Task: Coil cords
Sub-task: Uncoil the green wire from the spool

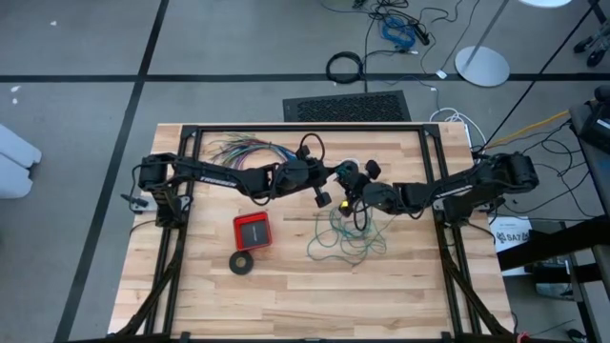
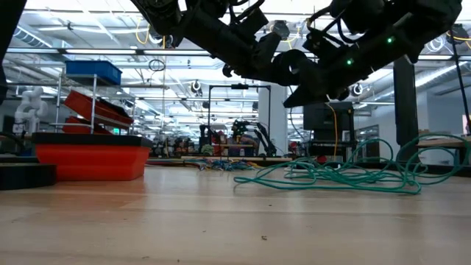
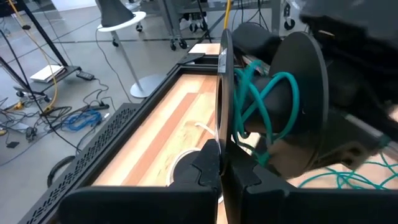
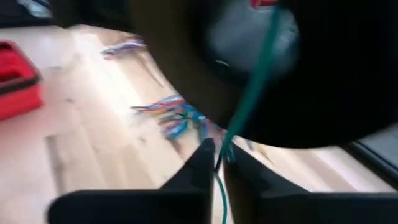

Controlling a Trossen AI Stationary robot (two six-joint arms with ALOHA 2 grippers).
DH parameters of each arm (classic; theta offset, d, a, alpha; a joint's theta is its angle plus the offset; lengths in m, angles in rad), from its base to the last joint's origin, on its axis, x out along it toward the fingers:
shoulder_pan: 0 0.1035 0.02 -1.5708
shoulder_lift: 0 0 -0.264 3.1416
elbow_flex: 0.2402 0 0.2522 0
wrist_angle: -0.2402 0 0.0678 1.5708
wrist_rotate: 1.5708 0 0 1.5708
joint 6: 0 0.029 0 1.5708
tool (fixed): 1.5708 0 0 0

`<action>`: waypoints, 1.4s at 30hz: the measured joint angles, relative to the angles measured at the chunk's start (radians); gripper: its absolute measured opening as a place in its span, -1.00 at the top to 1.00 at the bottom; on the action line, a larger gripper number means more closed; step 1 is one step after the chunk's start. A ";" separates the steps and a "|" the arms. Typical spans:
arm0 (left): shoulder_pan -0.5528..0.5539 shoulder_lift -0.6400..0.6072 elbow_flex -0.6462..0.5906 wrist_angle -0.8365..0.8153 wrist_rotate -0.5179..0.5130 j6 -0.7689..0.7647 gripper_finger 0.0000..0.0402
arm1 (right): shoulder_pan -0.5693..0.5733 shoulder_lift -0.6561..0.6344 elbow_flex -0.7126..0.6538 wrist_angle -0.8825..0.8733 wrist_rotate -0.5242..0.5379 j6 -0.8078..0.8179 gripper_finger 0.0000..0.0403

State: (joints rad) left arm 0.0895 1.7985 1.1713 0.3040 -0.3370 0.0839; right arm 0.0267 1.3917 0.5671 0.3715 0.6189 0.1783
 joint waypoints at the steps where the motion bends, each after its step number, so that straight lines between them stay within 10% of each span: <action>1: 0.000 0.000 0.000 0.000 0.000 0.000 1.00 | 0.005 -0.001 0.000 0.018 -0.014 0.006 0.96; 12: 0.003 0.000 0.000 -0.023 -0.023 0.009 1.00 | 0.193 -0.040 0.000 0.189 -0.086 -0.026 1.00; 24: 0.002 0.000 0.000 -0.034 -0.031 0.009 1.00 | 0.329 -0.268 0.000 -0.240 0.328 0.148 1.00; 30: 0.002 0.000 0.000 -0.014 -0.031 0.008 1.00 | 0.283 -0.267 0.000 -0.476 0.140 0.428 1.00; 42: 0.002 0.000 0.000 0.002 -0.031 0.000 1.00 | 0.267 -0.141 0.000 -0.035 -0.320 0.187 1.00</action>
State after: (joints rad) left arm 0.0910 1.7985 1.1713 0.3064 -0.3676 0.0837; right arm 0.2939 1.2509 0.5667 0.3369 0.2985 0.3658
